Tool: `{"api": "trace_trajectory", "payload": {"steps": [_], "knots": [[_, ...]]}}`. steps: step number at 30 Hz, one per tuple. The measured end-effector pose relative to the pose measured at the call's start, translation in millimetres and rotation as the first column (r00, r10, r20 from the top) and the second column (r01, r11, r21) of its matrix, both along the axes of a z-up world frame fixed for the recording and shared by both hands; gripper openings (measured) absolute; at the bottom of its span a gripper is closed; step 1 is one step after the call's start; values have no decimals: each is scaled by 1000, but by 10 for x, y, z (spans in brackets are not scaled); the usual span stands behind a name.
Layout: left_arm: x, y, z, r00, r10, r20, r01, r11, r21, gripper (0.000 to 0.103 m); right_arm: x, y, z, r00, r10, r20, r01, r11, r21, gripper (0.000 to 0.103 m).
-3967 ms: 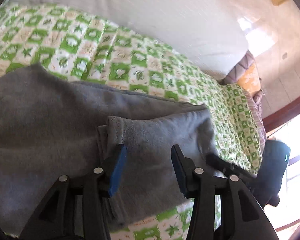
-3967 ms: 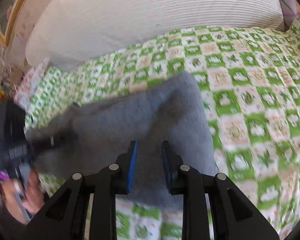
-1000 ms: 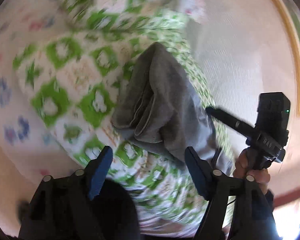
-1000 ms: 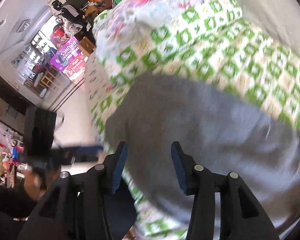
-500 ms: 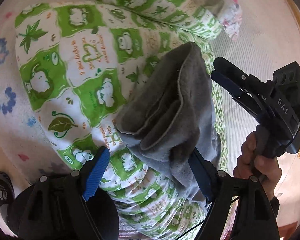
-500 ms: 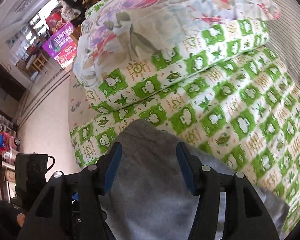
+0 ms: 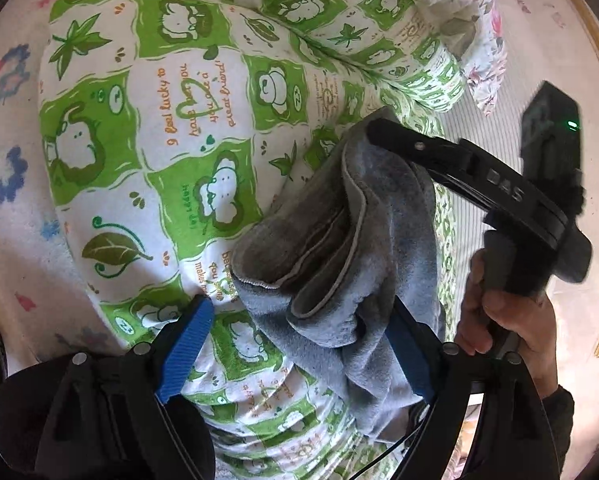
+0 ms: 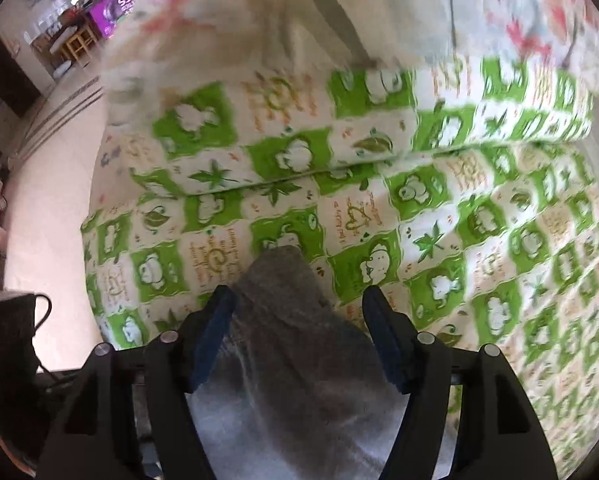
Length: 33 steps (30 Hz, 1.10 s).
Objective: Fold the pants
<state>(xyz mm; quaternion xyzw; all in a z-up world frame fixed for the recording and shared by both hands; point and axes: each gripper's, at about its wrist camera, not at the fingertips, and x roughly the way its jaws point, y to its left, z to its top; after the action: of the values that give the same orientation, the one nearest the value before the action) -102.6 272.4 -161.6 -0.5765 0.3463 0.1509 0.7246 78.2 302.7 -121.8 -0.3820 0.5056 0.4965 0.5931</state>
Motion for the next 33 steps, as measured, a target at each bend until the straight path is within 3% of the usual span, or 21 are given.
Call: {"api": "trace_trajectory", "payload": {"steps": [4,9,15,22,33], "knots": [[66,-29,28,1000,-9,-19,10,999,36,86,155,-40,-247,995,-81,-59,80,997,-19,67],[97,-77,79,1000,-10,-7,11,998,69,81,169,-198,-136,985,-129,-116,138,988,68,26],[61,-74,193,996,-37,81,33,998,54,27,117,-469,332,977,-152,-148,179,966,187,19],[80,-318,599,982,-102,161,82,989,127,25,250,-957,826,956,-204,-209,261,919,295,19],[232,-889,1134,940,-244,239,199,960,198,24,377,-1648,1410,933,-285,-217,351,853,386,19]]}}
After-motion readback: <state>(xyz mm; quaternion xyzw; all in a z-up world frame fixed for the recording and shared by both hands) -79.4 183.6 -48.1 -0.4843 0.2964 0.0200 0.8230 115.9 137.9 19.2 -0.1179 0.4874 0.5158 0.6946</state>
